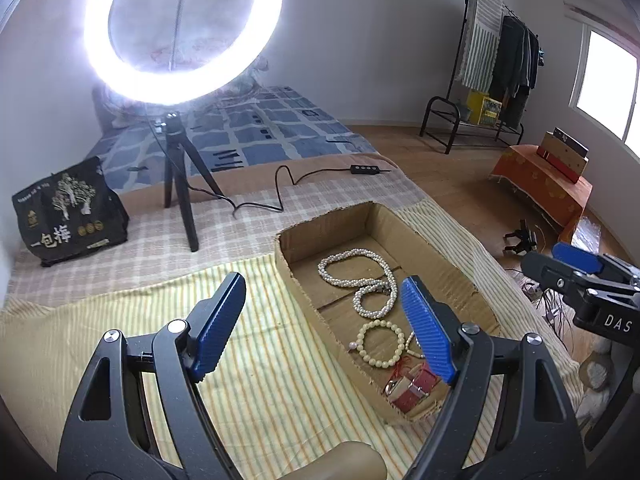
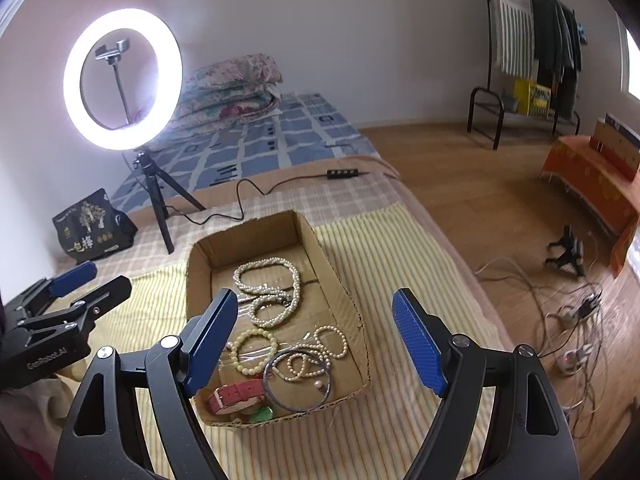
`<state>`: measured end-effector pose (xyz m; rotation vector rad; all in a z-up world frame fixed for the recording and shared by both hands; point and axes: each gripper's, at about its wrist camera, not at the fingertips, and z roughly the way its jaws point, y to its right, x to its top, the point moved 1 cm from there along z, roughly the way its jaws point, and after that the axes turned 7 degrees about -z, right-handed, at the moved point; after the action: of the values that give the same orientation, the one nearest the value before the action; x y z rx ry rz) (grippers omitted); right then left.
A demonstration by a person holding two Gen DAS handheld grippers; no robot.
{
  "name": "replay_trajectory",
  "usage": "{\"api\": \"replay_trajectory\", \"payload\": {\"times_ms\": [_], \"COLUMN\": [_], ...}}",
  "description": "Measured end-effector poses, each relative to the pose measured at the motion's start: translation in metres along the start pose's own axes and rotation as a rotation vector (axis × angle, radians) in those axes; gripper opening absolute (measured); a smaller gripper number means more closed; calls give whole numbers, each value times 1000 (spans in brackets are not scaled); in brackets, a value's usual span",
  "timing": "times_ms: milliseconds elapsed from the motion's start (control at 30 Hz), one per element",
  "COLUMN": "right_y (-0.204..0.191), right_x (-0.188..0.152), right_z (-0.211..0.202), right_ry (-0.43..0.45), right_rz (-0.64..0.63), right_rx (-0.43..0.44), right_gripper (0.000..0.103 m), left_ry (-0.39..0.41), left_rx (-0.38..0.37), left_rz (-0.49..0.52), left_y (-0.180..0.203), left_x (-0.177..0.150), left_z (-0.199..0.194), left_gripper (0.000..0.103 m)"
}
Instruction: Organize jewelry
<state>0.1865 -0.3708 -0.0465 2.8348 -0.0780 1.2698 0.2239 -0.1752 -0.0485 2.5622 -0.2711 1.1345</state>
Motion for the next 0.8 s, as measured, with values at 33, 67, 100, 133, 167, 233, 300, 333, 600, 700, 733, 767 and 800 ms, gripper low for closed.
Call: {"api": "replay_trajectory", "payload": {"times_ms": [33,67,100,133,167,233,300,333,600,700,733,767,800], "right_y": [-2,-5,-7,-9,-12,-17,-22,-24,-43,-51,-54,-56,-59], "right_x": [1,2,3,4,5,6,6,7,9,8,7,5,3], "right_z": [-4,-10,-13,-17,-23,-31,-41,-44,-80,-94,-97,-101,-106], "right_ry": [7,17,24,32,43,60,80,86,158,188,196,203,214], "right_rz": [-7,-17,-23,-31,-41,-55,-67,-70,-98,-110,-113,-116,-122], "right_rx": [-5,-10,-15,-22,-30,-42,-53,-55,-71,-75,-75,-75,-74], "right_gripper": [80,80,80,80,80,80,80,80,80,80,80,80,80], "left_ry": [4,10,12,16,22,32,41,46,94,128,138,153,160], "left_rx": [1,3,4,6,8,13,15,16,22,27,25,19,19], "left_rz": [3,8,13,19,27,34,41,45,61,64,64,69,75], "left_y": [-1,-1,-1,-1,-1,-2,-3,-3,-10,-11,-12,-12,-12], "left_x": [0,0,0,0,0,0,0,-1,-7,-11,-12,-15,-17], "left_z": [-5,-12,-15,-20,-27,-38,-50,-56,-107,-128,-133,-143,-149], "left_gripper": [82,82,82,82,82,82,82,83,84,98,99,99,99]}}
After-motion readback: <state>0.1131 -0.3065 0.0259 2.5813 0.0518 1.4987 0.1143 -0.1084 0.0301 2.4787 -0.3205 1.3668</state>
